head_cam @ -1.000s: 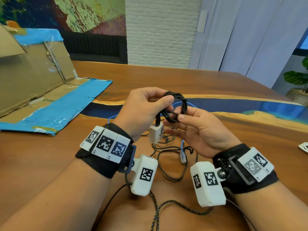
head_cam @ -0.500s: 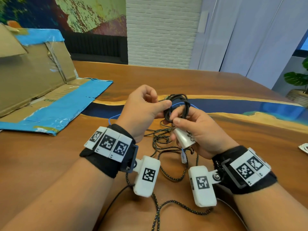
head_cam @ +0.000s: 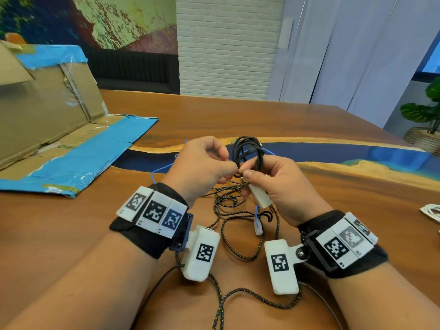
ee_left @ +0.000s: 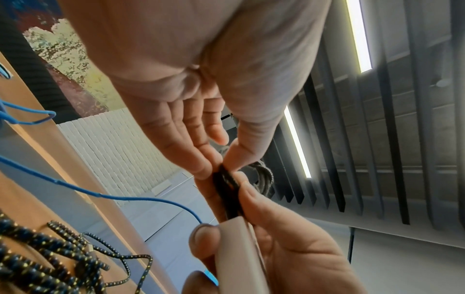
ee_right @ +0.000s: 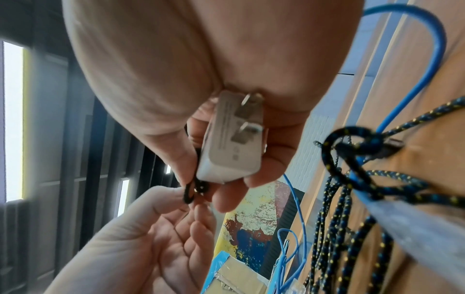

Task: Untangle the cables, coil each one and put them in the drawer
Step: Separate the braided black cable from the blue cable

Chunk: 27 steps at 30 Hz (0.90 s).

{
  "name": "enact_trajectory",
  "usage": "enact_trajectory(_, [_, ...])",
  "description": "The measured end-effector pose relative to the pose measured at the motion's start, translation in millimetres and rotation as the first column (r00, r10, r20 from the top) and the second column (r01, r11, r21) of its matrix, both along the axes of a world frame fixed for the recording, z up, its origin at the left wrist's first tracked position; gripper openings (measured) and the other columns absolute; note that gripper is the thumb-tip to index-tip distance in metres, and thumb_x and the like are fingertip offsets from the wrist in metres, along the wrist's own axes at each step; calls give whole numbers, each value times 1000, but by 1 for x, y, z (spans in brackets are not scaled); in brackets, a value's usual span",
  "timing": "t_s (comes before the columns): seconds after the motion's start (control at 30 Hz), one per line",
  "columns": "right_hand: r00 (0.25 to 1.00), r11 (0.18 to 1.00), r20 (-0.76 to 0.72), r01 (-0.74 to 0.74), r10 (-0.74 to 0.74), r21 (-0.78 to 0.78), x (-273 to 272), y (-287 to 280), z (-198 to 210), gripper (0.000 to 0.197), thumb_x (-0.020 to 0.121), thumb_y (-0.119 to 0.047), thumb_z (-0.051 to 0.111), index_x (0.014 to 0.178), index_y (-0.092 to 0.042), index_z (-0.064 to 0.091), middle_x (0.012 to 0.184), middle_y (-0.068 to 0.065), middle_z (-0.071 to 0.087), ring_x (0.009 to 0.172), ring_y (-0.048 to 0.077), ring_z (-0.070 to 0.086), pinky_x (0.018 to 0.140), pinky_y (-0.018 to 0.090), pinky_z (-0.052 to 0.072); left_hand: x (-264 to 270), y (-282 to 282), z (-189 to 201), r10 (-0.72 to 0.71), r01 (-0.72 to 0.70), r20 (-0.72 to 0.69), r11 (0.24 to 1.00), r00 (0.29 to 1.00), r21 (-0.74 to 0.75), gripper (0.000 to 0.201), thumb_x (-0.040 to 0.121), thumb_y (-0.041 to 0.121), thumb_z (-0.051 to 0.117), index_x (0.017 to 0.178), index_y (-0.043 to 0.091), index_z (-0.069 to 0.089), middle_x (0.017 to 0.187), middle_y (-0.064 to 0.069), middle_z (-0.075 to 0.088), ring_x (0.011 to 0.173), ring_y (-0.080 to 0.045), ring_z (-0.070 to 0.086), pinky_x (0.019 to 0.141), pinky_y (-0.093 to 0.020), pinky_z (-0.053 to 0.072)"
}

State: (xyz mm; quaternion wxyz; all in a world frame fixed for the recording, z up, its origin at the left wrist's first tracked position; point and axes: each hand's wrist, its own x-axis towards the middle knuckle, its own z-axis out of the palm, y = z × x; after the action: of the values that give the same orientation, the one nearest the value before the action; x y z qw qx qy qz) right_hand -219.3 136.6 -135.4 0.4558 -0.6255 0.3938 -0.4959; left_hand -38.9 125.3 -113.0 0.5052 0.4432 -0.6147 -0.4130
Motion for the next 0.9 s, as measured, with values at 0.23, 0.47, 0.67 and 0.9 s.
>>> enact_trajectory(0.23, [992, 996, 116, 31, -41, 81, 8, 1, -5, 8, 99, -5, 61, 97, -11, 67, 89, 13, 69, 66, 26, 70, 50, 28, 52, -8, 3, -2, -47, 44, -41, 996, 998, -72, 31, 80, -16, 60, 89, 14, 61, 78, -7, 50, 73, -24, 55, 62, -33, 56])
enact_trajectory(0.47, [963, 986, 261, 27, -70, 164, 7, -1, 0, 6, 101, -10, 59, 104, -11, 65, 105, 15, 73, 67, 24, 70, 51, 33, 54, -8, 5, 2, -94, 76, -133, 988, 987, -134, 48, 85, -18, 59, 114, 17, 71, 83, -2, 53, 76, -11, 56, 75, -20, 52])
enact_trajectory(0.67, [956, 985, 285, 22, -71, 174, 8, -1, -2, 9, 101, -10, 60, 108, -8, 64, 99, 13, 74, 67, 24, 71, 50, 32, 56, -8, 9, 4, -172, 153, -140, 978, 975, -139, 37, 92, -9, 60, 116, 15, 74, 88, -19, 59, 85, -17, 60, 83, -24, 55])
enact_trajectory(0.9, [952, 986, 287, 62, -105, 156, 0, -2, 0, 7, 99, -8, 60, 100, -12, 66, 109, 10, 76, 71, 25, 72, 54, 34, 54, -3, -3, 1, 11, -29, -324, 998, 946, -50, 36, 96, 13, 66, 132, 15, 64, 87, 1, 65, 74, -9, 61, 78, -26, 56])
